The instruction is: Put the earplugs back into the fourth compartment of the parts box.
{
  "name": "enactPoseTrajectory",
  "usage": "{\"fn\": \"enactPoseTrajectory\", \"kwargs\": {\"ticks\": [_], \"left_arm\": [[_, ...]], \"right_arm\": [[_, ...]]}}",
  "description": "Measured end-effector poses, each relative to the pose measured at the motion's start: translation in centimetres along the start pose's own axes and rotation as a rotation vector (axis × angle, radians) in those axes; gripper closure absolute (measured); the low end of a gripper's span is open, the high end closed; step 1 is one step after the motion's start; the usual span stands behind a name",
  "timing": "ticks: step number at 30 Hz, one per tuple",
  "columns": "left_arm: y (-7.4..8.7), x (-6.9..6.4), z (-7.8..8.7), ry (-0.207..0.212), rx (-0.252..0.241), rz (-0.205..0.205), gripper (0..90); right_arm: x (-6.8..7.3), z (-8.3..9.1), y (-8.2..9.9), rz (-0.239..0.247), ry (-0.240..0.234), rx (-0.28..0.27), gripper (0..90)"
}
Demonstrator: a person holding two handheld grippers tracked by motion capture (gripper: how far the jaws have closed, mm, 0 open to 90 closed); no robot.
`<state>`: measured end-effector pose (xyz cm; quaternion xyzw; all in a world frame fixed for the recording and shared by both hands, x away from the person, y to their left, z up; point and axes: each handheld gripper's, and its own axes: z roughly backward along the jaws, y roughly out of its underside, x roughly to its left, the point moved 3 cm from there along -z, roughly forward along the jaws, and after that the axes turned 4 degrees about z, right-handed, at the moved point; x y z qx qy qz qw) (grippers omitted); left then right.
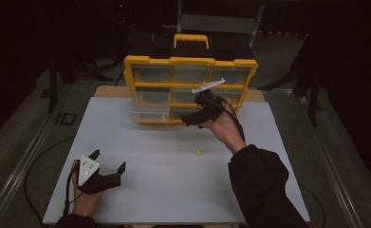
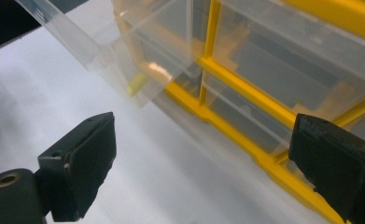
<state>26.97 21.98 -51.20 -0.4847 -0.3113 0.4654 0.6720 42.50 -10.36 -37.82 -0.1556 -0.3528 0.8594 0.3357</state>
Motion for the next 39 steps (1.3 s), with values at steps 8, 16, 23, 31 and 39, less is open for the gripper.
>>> {"fn": "enactPoseTrajectory", "kwargs": {"ticks": [8, 16, 23, 31, 39], "left_arm": [[0.0, 0.0, 0.0, -0.002, 0.001, -0.001, 0.3], [0.0, 0.0, 0.0, -0.001, 0.002, -0.002, 0.3], [0.0, 0.0, 0.0, 0.000, 0.003, -0.002, 0.3], [0.0, -0.1, -0.1, 0.000, 0.004, -0.002, 0.3], [0.0, -0.1, 0.0, 0.000, 0.003, -0.002, 0.3]], "right_arm": [[-0.1, -0.6, 1.1, -0.011, -0.005, 0.025, 7.5], [-0.1, -1.0, 2.4, -0.008, -0.006, 0.052, 7.5], [-0.6, -1.5, 3.5, -0.017, 0.000, 0.080, 7.5], [-0.8, -2.0, 4.6, -0.015, 0.007, 0.104, 7.6], [-0.7, -2.9, 5.7, -0.013, 0.009, 0.141, 7.6]]}}
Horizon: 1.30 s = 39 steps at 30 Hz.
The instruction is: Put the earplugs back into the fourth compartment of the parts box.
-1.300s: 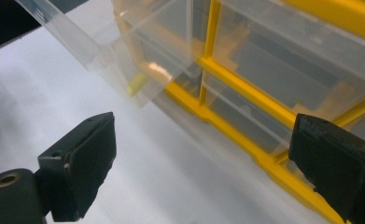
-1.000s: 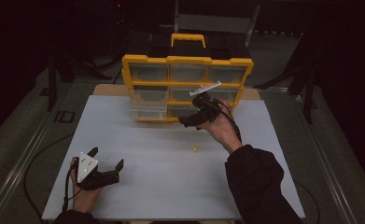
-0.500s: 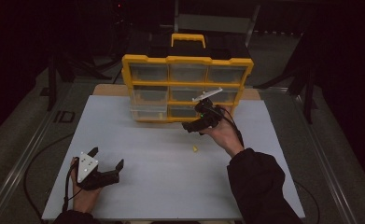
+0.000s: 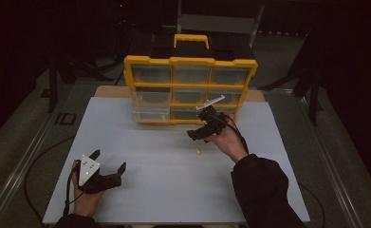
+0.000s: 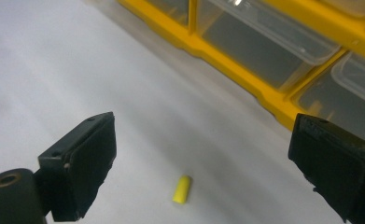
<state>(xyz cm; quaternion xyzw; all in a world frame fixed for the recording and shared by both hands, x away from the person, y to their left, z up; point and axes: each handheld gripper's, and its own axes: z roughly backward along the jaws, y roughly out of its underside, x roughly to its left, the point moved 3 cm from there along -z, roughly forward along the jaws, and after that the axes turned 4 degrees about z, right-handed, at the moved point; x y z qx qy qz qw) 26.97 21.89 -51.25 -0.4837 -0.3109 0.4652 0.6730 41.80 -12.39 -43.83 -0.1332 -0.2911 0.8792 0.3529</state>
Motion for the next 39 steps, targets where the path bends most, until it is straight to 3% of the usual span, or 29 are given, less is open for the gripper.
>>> {"fn": "enactPoseTrajectory", "kwargs": {"ticks": [15, 39], "left_arm": [[0.0, 0.0, 0.0, 0.000, 0.004, -0.002, 0.4], [0.0, 0.1, 0.0, -0.005, 0.007, -0.004, 0.4]], "right_arm": [[0.5, -1.6, 1.2, 0.020, 0.006, 0.063, 7.6], [0.2, -4.8, 4.1, -0.015, -0.020, 0.172, 9.2]]}}
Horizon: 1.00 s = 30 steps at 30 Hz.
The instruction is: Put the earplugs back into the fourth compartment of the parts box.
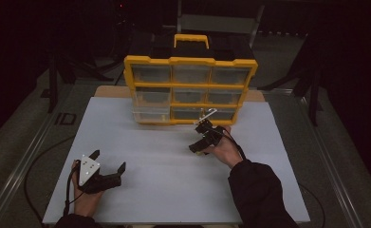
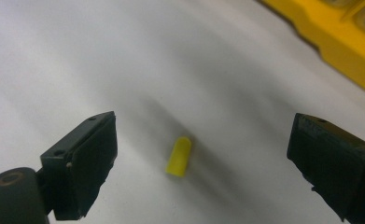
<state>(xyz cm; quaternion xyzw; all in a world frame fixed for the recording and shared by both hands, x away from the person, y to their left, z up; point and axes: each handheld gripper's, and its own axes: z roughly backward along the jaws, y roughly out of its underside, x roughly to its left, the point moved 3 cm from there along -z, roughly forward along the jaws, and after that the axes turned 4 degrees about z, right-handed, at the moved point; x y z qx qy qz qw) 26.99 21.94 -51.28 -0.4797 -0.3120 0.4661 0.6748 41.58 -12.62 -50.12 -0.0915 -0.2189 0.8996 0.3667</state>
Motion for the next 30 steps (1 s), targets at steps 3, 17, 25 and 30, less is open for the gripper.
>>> {"fn": "enactPoseTrajectory", "kwargs": {"ticks": [3, 17, 25, 30], "left_arm": [[0.0, 0.0, 0.0, -0.002, 0.000, 0.001, 0.4], [0.0, 0.1, -0.1, -0.010, 0.007, 0.001, 0.4], [0.1, 0.1, -0.1, -0.010, 0.009, -0.001, 0.4], [0.1, 0.1, -0.1, -0.010, 0.009, 0.000, 0.4]], "right_arm": [[0.1, -0.3, 0.2, 0.002, -0.007, 0.011, 9.8], [0.2, -1.4, 0.7, 0.012, 0.006, 0.072, 23.5], [0.8, -1.9, 0.9, 0.038, -0.013, 0.096, 46.3], [0.8, -2.0, 1.0, 0.048, -0.016, 0.113, 53.2]]}}
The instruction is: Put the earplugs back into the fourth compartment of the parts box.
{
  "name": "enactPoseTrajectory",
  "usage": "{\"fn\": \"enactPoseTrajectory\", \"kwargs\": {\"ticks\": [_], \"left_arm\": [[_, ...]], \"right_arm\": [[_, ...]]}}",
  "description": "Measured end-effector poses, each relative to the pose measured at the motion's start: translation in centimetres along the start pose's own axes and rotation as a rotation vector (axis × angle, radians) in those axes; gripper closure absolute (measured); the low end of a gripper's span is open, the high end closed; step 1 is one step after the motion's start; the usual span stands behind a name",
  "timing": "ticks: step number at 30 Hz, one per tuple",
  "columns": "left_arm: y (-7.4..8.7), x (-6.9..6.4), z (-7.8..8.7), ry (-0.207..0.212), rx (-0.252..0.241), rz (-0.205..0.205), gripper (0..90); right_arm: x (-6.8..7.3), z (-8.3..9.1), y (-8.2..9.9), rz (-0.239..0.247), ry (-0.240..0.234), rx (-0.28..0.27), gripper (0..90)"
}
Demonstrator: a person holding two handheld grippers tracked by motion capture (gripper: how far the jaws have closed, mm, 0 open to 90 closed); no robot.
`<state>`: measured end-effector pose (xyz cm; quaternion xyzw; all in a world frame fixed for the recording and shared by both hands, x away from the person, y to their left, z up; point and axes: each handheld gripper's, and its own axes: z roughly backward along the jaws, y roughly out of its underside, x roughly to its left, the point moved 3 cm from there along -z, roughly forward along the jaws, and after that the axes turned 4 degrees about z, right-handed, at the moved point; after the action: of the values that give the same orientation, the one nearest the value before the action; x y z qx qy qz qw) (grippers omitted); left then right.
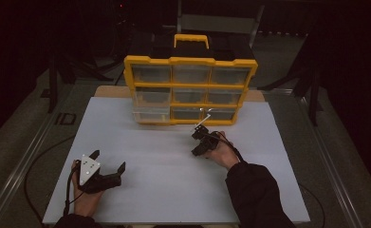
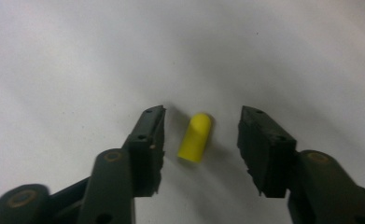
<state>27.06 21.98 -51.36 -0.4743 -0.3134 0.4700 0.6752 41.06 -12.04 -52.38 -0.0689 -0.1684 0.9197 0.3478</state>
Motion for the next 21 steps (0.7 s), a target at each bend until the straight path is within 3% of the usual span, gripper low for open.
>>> {"fn": "enactPoseTrajectory", "kwargs": {"ticks": [3, 14, 21], "left_arm": [[0.00, -0.01, -0.01, 0.000, 0.001, -0.001, 0.4], [0.03, -0.05, -0.04, 0.000, 0.004, -0.004, 0.4], [0.04, -0.07, -0.06, 0.001, 0.005, -0.004, 0.4]], "right_arm": [[0.03, 0.00, 0.01, -0.013, -0.001, 0.002, 56.5], [0.35, 0.16, 0.18, 0.032, -0.002, 0.013, 77.8], [0.29, 0.17, 0.17, 0.026, -0.005, 0.014, 79.9]]}}
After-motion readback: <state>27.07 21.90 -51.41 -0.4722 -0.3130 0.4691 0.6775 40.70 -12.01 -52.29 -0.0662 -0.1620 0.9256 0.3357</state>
